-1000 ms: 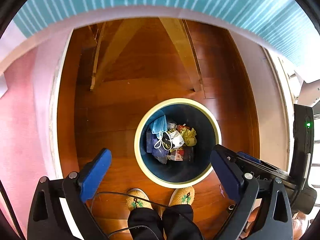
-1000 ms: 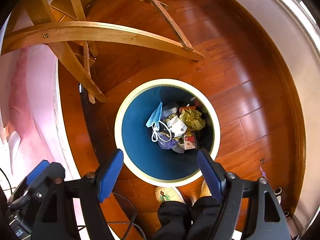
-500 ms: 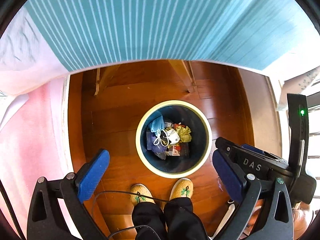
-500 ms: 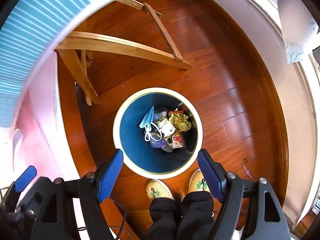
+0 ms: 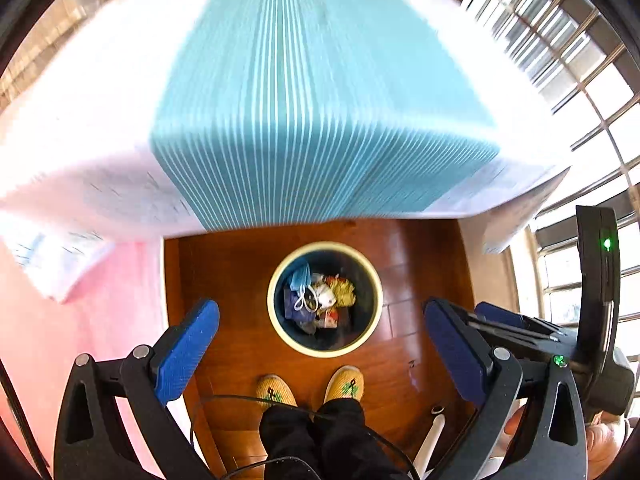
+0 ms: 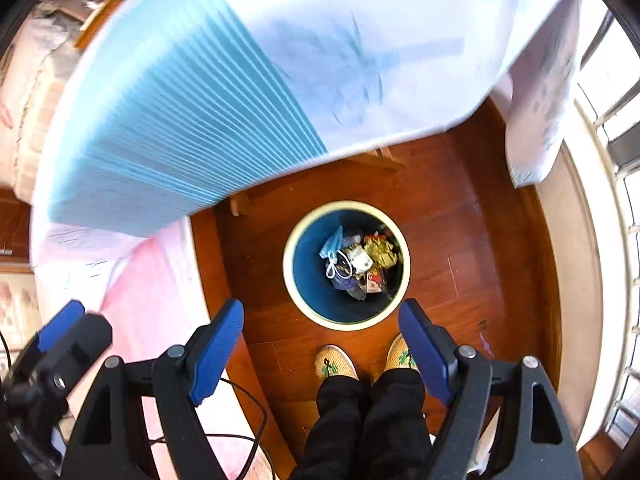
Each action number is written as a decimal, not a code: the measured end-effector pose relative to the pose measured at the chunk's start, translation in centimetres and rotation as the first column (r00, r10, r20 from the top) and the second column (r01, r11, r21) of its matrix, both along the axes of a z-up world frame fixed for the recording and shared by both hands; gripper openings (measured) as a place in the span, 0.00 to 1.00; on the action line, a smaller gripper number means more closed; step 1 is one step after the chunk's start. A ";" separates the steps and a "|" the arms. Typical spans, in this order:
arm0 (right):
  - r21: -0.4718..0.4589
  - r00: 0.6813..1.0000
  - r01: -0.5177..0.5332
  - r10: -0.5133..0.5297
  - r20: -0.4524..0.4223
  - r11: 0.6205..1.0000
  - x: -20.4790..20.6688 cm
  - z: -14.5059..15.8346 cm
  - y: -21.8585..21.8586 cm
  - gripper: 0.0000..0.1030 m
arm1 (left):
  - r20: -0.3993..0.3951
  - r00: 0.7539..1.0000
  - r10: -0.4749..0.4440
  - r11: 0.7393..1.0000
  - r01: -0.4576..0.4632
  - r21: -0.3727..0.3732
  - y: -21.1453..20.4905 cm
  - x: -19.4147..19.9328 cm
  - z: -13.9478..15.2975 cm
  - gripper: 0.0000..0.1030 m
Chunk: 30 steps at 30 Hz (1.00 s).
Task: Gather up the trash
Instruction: 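Raise both open tools back toward the last items on the table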
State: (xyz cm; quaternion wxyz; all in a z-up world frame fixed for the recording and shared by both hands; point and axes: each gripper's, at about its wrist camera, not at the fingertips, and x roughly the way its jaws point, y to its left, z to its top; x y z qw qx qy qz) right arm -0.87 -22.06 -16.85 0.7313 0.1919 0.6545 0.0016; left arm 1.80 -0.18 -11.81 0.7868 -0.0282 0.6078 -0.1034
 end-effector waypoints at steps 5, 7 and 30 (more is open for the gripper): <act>0.004 0.995 -0.046 0.045 0.088 0.999 0.0 6.6 -0.1 0.78 | 0.074 0.997 0.028 1.000 -0.027 -0.014 0.5 -0.3 7.0 0.99; 0.004 0.990 -0.065 0.064 0.129 0.998 -0.1 9.2 -0.2 0.78 | 0.110 0.993 0.041 0.999 -0.039 -0.018 0.7 -0.5 10.0 0.99; -0.159 0.808 -0.215 0.267 0.526 0.964 4.6 27.0 -2.1 0.78 | 0.388 0.912 0.131 0.985 -0.165 0.055 0.4 1.9 28.4 0.99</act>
